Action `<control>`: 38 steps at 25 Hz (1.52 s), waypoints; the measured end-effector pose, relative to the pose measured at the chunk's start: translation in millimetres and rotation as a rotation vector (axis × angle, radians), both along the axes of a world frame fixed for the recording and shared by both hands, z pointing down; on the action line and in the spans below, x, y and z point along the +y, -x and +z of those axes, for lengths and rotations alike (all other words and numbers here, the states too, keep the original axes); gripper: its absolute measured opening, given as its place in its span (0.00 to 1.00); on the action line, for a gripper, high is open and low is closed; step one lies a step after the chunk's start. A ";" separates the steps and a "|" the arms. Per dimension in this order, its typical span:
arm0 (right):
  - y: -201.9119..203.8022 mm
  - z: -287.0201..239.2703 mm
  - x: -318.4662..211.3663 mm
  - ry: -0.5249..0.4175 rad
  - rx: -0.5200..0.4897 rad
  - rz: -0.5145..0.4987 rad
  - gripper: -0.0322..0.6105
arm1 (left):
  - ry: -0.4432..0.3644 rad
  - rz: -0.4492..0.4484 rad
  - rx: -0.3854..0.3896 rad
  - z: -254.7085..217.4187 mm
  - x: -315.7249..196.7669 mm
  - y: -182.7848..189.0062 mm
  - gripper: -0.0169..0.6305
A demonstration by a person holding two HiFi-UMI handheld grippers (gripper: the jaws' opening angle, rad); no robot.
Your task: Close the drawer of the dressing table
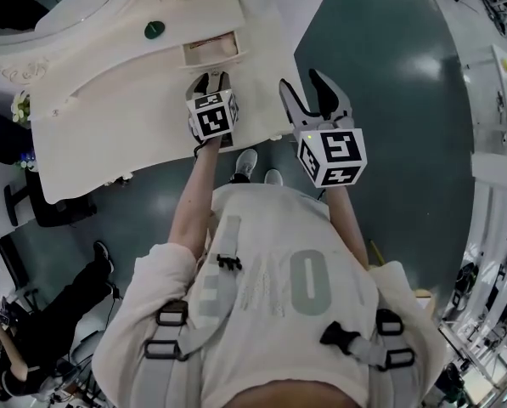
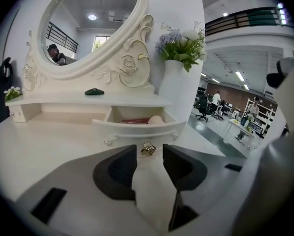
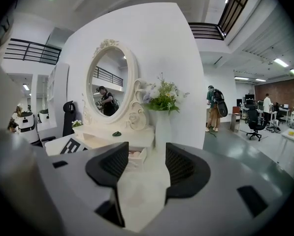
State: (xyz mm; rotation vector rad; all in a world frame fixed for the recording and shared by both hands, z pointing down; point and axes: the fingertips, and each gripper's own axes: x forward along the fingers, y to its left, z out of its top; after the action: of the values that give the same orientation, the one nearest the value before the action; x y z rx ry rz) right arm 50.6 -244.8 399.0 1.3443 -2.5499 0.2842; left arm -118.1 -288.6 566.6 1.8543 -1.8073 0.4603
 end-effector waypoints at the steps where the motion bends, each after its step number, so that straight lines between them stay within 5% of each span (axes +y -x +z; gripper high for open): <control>1: 1.1 1.0 -0.6 0.002 0.004 -0.001 0.40 | 0.003 -0.001 0.000 1.8 -0.8 1.0 0.30; 11: 6.3 9.3 -2.1 0.016 0.033 -0.006 0.39 | 0.006 -0.001 0.011 8.1 -5.3 2.3 0.20; 38: 7.8 10.0 -2.5 0.020 0.036 -0.002 0.35 | -0.017 0.019 0.007 0.1 -7.3 1.4 0.18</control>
State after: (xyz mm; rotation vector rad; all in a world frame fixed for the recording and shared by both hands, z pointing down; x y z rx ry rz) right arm 42.8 -247.2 409.0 1.3277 -2.5125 0.2820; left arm -119.5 -295.9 566.8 1.8836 -1.7955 0.4468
